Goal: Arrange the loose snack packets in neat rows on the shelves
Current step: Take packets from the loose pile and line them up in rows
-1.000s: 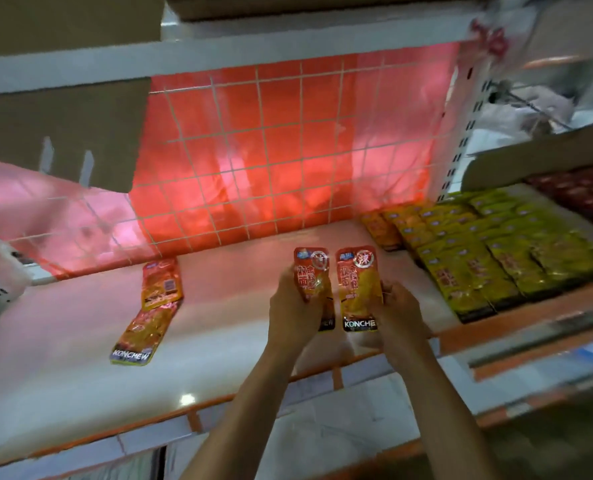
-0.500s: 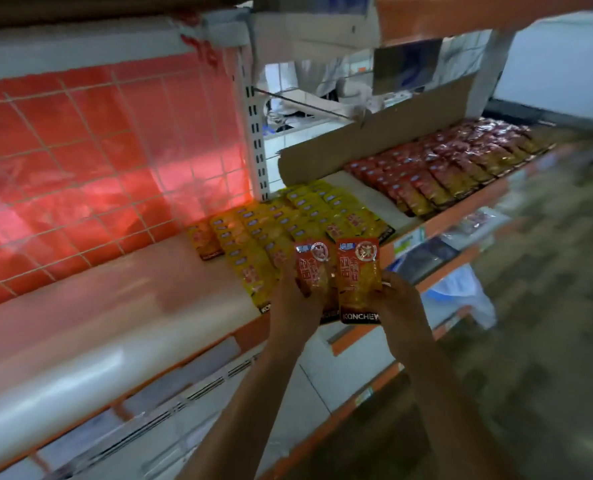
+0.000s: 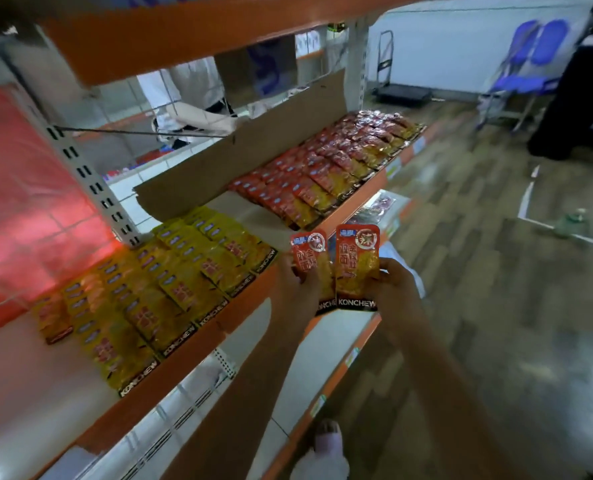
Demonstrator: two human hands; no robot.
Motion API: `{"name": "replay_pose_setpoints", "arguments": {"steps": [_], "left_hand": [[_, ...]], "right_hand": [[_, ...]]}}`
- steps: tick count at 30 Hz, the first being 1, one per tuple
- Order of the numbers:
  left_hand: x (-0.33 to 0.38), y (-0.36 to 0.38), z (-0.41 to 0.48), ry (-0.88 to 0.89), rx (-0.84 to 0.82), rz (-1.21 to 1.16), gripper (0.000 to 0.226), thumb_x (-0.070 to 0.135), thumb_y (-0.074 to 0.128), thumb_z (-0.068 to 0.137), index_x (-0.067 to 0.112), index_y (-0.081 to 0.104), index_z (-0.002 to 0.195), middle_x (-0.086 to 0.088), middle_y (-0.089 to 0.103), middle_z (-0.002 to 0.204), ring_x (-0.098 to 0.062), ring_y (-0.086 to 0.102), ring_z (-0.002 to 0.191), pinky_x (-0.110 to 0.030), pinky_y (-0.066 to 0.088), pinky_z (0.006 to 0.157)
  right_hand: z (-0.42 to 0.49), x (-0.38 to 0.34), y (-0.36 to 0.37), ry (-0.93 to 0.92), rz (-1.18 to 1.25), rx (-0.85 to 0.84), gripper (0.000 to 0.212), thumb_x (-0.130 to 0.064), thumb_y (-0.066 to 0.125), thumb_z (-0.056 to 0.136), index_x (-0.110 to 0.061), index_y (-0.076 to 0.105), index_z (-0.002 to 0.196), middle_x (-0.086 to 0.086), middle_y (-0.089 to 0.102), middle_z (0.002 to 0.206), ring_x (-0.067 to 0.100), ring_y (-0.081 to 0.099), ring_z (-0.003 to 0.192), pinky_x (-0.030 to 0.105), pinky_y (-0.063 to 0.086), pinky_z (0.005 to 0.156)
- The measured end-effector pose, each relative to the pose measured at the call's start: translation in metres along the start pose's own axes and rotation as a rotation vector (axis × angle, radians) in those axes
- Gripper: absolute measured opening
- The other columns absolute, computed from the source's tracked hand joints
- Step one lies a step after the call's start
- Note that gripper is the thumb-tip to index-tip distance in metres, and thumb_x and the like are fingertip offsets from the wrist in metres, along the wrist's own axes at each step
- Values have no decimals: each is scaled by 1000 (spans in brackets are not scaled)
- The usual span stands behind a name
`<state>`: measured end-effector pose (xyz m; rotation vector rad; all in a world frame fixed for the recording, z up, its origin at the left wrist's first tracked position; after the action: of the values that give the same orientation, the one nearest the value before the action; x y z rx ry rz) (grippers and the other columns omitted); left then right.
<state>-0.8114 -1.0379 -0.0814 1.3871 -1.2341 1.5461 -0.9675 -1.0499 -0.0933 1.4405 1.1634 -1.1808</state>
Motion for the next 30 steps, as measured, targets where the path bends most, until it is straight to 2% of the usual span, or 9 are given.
{"name": "replay_pose_setpoints", "arguments": {"steps": [2, 6, 9, 11, 15, 19, 24, 26, 30], "left_hand": [[2, 20, 19, -35, 11, 21, 30, 30, 59, 94, 23, 47, 120, 0, 62, 108, -12, 66, 89, -27, 58, 66], [16, 63, 64, -16, 14, 37, 26, 31, 55, 96, 23, 50, 120, -2, 62, 112, -16, 64, 96, -36, 58, 76], [32, 94, 107, 23, 48, 118, 27, 28, 56, 94, 13, 55, 117, -11, 63, 110, -29, 62, 99, -45, 53, 86], [44, 117, 136, 38, 31, 110, 24, 26, 56, 94, 12, 57, 112, -9, 64, 107, -27, 62, 96, -43, 52, 85], [61, 153, 188, 81, 33, 152, 20, 27, 58, 93, 11, 58, 105, -8, 65, 98, -27, 62, 88, -34, 49, 74], [65, 176, 228, 99, 42, 210, 26, 31, 59, 92, 12, 60, 110, -7, 66, 104, -26, 62, 94, -42, 51, 85], [64, 183, 269, 106, 111, 277, 29, 35, 58, 93, 13, 57, 112, -4, 64, 106, -17, 60, 92, -27, 45, 73], [63, 184, 284, 82, 169, 305, 34, 37, 58, 93, 13, 56, 118, 0, 61, 108, -16, 58, 97, -30, 47, 81], [65, 183, 299, 55, 316, 315, 40, 39, 59, 93, 16, 52, 124, 18, 52, 94, 4, 53, 85, -13, 40, 72]], "right_hand": [[22, -3, -12, 11, -3, 24, 32, 12, 54, 77, -17, 63, 86, -7, 71, 70, 15, 69, 69, 31, 56, 63], [77, -15, -27, 2, -3, 39, 28, 9, 55, 80, -18, 60, 88, -9, 67, 72, 4, 68, 59, 14, 49, 47], [124, -28, -35, -5, -14, 53, 26, 8, 50, 83, -9, 61, 99, 1, 67, 84, 12, 67, 70, 18, 52, 54], [158, -38, -41, -10, -33, 53, 30, 10, 46, 83, -4, 59, 107, 9, 67, 90, 21, 66, 79, 24, 54, 62], [220, -55, -53, -28, -49, 40, 29, 10, 46, 83, -8, 60, 100, 5, 67, 86, 13, 66, 73, 16, 50, 52], [272, -62, -61, -48, -74, 43, 21, 6, 49, 85, -9, 60, 94, 1, 66, 82, 2, 63, 62, 12, 47, 48], [328, -63, -48, -46, -16, -38, 12, -2, 59, 87, -10, 59, 96, 8, 66, 90, 21, 66, 79, 35, 55, 72], [347, -65, -39, -50, -19, -99, 12, -6, 64, 87, -10, 60, 98, 8, 69, 91, 21, 68, 80, 36, 56, 72], [383, -73, -23, -116, -117, -212, 10, -6, 63, 88, -6, 61, 98, 5, 69, 84, 18, 66, 75, 33, 53, 67]]}}
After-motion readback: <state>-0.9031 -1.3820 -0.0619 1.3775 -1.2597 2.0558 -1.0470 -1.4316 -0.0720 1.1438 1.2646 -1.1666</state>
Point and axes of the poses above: each hand's wrist, its own z-axis towards the middle knuckle, its own y-axis out of the palm, x = y × z, the point moved 3 cm from there along z, towards the middle knuckle
